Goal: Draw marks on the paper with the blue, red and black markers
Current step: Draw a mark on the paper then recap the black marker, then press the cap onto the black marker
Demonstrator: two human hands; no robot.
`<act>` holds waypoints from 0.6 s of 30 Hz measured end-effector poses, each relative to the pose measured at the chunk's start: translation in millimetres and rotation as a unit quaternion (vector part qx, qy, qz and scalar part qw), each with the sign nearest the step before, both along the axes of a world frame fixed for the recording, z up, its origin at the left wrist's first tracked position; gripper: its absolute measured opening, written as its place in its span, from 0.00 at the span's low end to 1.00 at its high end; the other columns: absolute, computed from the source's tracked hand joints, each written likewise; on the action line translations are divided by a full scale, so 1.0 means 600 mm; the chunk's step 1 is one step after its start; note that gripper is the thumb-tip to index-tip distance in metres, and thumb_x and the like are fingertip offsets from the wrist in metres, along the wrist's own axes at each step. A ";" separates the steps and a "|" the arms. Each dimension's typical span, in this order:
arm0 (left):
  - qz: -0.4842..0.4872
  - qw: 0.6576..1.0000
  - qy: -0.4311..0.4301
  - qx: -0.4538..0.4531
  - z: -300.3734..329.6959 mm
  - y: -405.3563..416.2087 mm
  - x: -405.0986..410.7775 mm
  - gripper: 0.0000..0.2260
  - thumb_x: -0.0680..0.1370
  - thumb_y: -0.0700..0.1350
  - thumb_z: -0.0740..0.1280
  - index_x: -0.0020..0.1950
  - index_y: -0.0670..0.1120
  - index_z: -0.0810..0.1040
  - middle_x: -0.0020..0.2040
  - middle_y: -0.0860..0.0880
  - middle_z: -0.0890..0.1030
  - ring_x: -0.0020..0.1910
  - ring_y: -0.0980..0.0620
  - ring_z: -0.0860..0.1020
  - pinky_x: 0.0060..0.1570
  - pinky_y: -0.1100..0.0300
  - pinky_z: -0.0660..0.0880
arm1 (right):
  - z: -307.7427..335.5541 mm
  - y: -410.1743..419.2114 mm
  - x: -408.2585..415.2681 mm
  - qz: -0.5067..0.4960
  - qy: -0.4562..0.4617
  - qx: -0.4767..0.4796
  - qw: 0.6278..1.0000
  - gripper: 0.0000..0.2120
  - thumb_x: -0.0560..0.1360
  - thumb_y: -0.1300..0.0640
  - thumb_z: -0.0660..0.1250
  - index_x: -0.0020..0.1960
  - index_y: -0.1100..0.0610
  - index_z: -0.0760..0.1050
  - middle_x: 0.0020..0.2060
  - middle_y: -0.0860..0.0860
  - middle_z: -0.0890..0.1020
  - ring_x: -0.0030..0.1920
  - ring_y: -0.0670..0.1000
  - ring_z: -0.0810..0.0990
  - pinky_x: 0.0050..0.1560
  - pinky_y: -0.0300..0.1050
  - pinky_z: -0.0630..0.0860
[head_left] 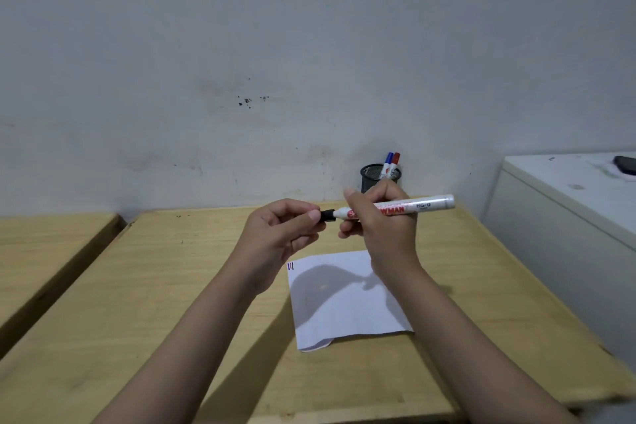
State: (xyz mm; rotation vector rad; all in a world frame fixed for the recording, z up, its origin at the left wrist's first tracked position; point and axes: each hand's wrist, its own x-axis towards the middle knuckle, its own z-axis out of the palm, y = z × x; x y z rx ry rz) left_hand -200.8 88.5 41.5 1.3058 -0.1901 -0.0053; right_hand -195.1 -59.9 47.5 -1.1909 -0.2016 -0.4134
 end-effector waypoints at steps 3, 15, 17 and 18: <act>-0.001 1.000 -0.019 0.011 0.015 -0.006 -0.016 0.06 0.64 0.41 0.71 0.40 0.43 0.81 0.35 0.49 0.83 0.35 0.54 0.82 0.41 0.64 0.79 | 0.015 -0.006 -0.012 0.005 -0.012 0.003 1.000 0.18 0.72 0.68 0.68 0.30 0.60 0.63 0.19 0.50 0.75 0.18 0.51 0.73 0.22 0.43 0.73; 0.023 0.998 -0.062 0.013 0.049 -0.011 -0.048 0.05 0.64 0.38 0.71 0.38 0.41 0.82 0.34 0.47 0.83 0.33 0.53 0.82 0.42 0.63 0.80 | 0.046 -0.002 -0.037 0.036 -0.037 -0.009 0.999 0.19 0.71 0.71 0.67 0.30 0.58 0.62 0.17 0.48 0.74 0.17 0.50 0.72 0.22 0.41 0.72; 0.025 0.997 -0.066 0.013 0.054 -0.009 -0.051 0.06 0.62 0.39 0.72 0.38 0.40 0.82 0.35 0.45 0.83 0.33 0.52 0.82 0.43 0.62 0.80 | 0.048 0.001 -0.038 0.042 -0.041 0.001 0.998 0.19 0.71 0.71 0.66 0.30 0.57 0.62 0.17 0.48 0.73 0.17 0.50 0.72 0.21 0.40 0.71; 0.023 0.997 -0.068 0.011 0.056 -0.008 -0.052 0.07 0.61 0.39 0.72 0.37 0.40 0.82 0.36 0.44 0.83 0.34 0.51 0.81 0.44 0.61 0.80 | 0.050 0.003 -0.038 0.044 -0.044 0.003 0.998 0.19 0.71 0.72 0.66 0.30 0.57 0.62 0.18 0.47 0.73 0.17 0.50 0.71 0.21 0.40 0.71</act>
